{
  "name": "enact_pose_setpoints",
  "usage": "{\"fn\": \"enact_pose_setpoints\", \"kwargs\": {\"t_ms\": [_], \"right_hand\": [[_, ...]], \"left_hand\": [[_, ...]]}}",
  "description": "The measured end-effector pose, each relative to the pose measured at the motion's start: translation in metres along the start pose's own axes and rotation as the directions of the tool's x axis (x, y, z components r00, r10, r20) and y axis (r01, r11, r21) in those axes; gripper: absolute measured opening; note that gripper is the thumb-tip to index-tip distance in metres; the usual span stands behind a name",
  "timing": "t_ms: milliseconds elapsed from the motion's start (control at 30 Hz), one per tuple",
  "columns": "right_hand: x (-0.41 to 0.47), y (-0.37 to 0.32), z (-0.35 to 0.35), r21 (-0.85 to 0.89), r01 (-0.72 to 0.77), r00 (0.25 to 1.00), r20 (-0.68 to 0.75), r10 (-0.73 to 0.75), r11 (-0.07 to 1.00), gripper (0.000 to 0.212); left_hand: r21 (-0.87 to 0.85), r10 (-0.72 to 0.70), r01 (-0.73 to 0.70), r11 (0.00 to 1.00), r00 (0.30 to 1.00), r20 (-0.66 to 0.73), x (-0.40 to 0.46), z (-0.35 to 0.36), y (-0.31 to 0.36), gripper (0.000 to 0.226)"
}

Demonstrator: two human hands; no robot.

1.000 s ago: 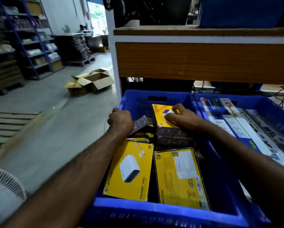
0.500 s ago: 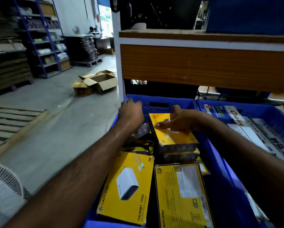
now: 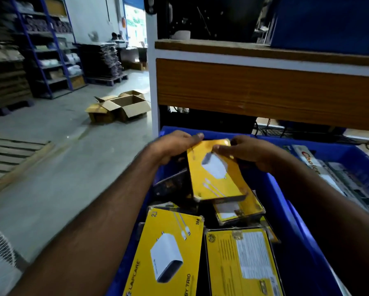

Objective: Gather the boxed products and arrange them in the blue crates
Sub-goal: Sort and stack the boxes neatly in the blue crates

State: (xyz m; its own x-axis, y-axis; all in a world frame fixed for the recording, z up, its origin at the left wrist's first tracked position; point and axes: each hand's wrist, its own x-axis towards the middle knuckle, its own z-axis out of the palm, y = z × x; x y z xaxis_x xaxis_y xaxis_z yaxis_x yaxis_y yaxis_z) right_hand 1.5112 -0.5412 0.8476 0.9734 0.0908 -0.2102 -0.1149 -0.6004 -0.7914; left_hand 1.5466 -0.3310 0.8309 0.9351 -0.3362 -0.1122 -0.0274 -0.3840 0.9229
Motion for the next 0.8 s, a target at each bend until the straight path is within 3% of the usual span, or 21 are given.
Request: {"fn": "enact_pose_setpoints", "kwargs": {"t_ms": [100,200,300,400,467,567,700,800], "right_hand": [[0.007,-0.012,-0.006,0.275,0.108,0.992,0.033,-0.122,0.955,0.029],[0.014,-0.016,-0.005,0.290,0.141,0.982,0.077,-0.170,0.946,0.044],[0.025,-0.016,0.011,0.288,0.179,0.972,0.098,-0.215,0.941,0.043],[0.039,-0.009,0.024,0.452,0.222,0.974,-0.062,-0.218,0.864,0.031],[0.045,0.000,0.026,0.563,0.161,0.986,-0.057,-0.155,0.811,0.028],[0.052,0.015,0.026,0.645,0.044,0.997,0.023,-0.077,0.763,0.027],[0.054,0.018,0.025,0.693,-0.013,0.995,0.081,-0.061,0.721,0.022],[0.055,0.020,0.029,0.539,0.040,0.999,-0.002,-0.046,0.841,0.029]], "left_hand": [[-0.255,0.010,-0.093,0.963,0.951,-0.309,0.006,-0.010,-0.001,0.039],[-0.448,-0.088,-0.173,0.877,0.859,-0.504,0.011,-0.020,-0.010,0.038],[-0.636,-0.162,-0.239,0.734,0.848,-0.505,0.011,-0.018,-0.011,0.033],[-0.774,-0.158,-0.214,0.596,0.913,-0.375,0.010,-0.014,-0.016,0.035],[-0.777,-0.154,-0.100,0.621,0.957,-0.246,0.008,-0.010,-0.022,0.031],[-0.648,-0.132,0.014,0.762,0.982,-0.135,0.009,-0.004,-0.032,0.010],[-0.577,-0.151,0.039,0.816,0.977,-0.148,0.011,-0.002,-0.033,0.011],[-0.564,-0.101,-0.068,0.823,0.959,-0.264,0.011,0.000,-0.028,0.032]]}}
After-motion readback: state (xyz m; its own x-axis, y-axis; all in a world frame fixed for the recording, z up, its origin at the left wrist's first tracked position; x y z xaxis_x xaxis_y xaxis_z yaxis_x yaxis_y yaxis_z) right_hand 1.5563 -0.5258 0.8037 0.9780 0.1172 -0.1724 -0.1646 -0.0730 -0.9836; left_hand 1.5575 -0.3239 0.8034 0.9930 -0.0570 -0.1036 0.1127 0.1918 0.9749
